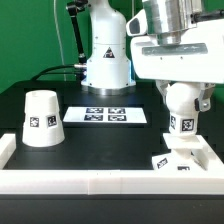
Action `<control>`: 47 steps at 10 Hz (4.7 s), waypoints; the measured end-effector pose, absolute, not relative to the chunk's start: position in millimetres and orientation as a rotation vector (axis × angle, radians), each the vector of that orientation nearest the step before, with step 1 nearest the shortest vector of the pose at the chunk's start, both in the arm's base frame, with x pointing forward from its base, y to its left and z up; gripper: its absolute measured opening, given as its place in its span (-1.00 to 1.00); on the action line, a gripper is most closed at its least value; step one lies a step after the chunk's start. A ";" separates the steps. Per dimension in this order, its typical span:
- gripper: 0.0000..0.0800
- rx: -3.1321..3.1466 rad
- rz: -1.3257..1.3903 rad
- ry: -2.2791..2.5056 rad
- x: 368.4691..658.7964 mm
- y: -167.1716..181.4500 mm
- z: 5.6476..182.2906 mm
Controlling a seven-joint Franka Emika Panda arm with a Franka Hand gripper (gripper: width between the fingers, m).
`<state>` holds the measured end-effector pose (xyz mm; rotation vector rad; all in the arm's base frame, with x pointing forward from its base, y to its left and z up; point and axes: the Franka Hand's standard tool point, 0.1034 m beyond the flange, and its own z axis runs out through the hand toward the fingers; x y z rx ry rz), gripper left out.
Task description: Assemble lamp
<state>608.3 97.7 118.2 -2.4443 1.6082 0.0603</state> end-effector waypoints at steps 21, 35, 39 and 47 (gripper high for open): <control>0.75 -2.917 -0.035 0.628 605.5 99.1 127.1; 0.75 -2.840 -0.062 -1.317 607.0 96.4 116.7; 0.44 -2.820 -0.063 -1.364 607.0 94.9 116.3; 0.44 -3.103 -0.049 -0.320 606.8 96.8 116.9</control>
Offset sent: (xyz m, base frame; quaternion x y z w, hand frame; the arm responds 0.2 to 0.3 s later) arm -0.0123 -0.0025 -0.0038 -0.0199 -0.0026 0.2221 0.9748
